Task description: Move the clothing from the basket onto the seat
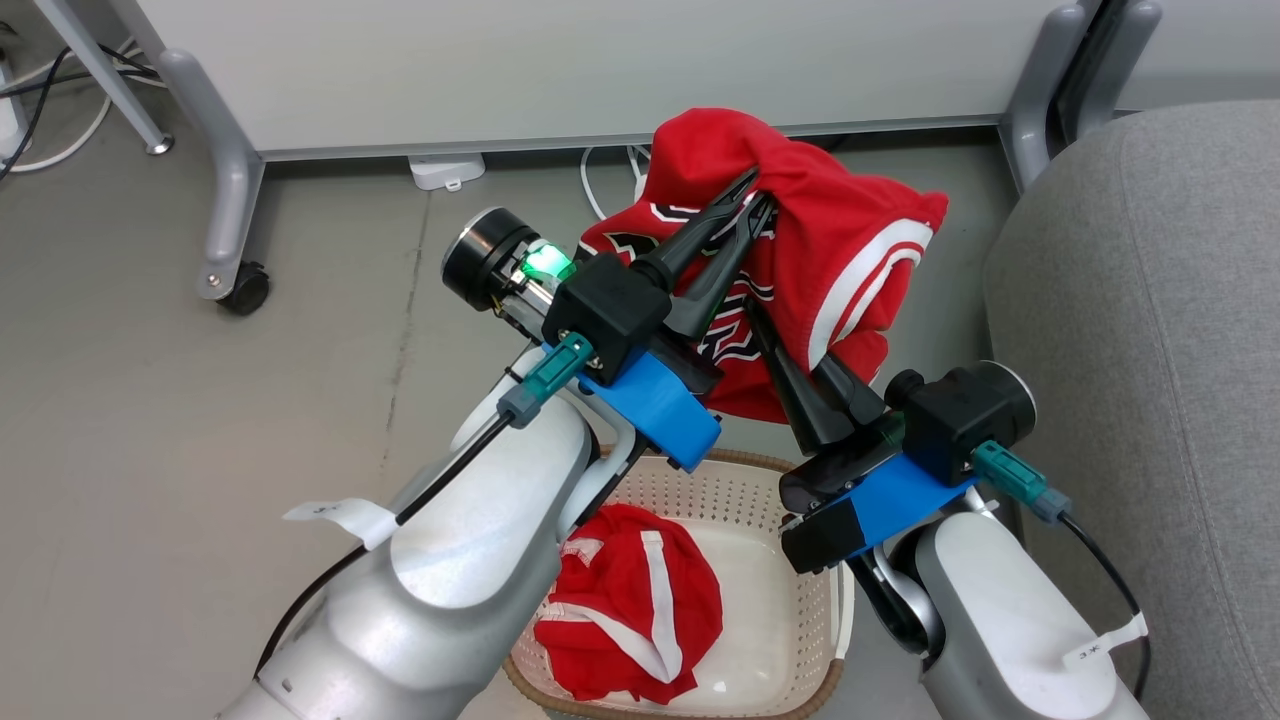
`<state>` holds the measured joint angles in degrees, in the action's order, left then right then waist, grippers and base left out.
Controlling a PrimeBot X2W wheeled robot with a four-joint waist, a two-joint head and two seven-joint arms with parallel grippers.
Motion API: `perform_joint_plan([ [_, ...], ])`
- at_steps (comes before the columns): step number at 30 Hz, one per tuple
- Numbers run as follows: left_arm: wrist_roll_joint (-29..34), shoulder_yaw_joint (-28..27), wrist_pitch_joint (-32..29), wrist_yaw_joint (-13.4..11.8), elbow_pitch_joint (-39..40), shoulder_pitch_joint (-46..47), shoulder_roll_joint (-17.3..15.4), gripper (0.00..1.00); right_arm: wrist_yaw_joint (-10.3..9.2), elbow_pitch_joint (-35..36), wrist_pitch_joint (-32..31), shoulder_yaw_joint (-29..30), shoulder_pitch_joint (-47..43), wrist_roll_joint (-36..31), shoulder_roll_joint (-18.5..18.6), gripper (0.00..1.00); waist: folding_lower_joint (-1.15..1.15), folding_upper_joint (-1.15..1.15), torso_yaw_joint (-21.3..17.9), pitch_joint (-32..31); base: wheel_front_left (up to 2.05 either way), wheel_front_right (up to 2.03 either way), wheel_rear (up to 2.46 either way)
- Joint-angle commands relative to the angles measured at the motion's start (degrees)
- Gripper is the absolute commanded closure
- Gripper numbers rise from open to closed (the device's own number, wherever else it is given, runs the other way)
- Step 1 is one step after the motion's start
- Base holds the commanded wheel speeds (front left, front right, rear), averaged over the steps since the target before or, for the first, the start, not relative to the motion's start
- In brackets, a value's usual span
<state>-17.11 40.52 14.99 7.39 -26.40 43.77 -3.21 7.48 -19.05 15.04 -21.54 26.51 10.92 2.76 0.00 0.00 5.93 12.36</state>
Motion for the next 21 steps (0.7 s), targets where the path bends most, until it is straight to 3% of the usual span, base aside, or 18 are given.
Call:
perform_joint_plan([
  [1, 0.1, -0.3, 0.3, 0.1, -0.1, 0.1, 0.1, 1.00, 0.03, 0.3, 0.2, 0.0, 0.2, 0.1, 0.2, 1.00, 0.00, 0.00, 0.0, 0.0, 0.00, 0.00, 0.00],
  [7, 0.2, -0.4, 0.3, 0.1, -0.6, -0.3, 0.1, 1.00, 0.03, 0.4, 0.2, 0.0, 0.1, -0.1, 0.2, 1.00, 0.00, 0.00, 0.0, -0.1, 0.00, 0.00, 0.00],
  [8, 0.0, -0.5, 0.3, 0.1, -0.7, -0.3, 0.2, 0.95, 0.03, 0.4, 0.2, 0.0, 0.1, -0.1, 0.2, 1.00, 0.00, 0.00, -0.1, -0.1, 0.00, 0.00, 0.00],
  [9, -0.1, -0.6, 0.3, 0.1, -0.8, -0.4, 0.2, 0.30, 0.03, 0.5, 0.2, 0.0, 0.1, -0.1, 0.2, 1.00, 0.00, 0.00, -0.1, -0.1, 0.00, 0.00, 0.00],
  [10, -0.1, -0.5, 0.3, 0.1, -1.0, -0.4, 0.2, 0.00, 0.03, 0.5, 0.2, 0.0, 0.1, -0.2, 0.2, 1.00, 0.00, 0.00, 0.0, 0.0, 0.00, 0.00, 0.00],
  [21, 0.6, -0.8, 0.3, 0.1, -0.7, -0.5, 0.2, 0.00, 0.03, 0.8, 0.2, 0.2, 0.1, -0.4, 0.2, 1.00, 0.00, 0.00, 0.1, 0.1, 0.00, 0.00, 0.00],
])
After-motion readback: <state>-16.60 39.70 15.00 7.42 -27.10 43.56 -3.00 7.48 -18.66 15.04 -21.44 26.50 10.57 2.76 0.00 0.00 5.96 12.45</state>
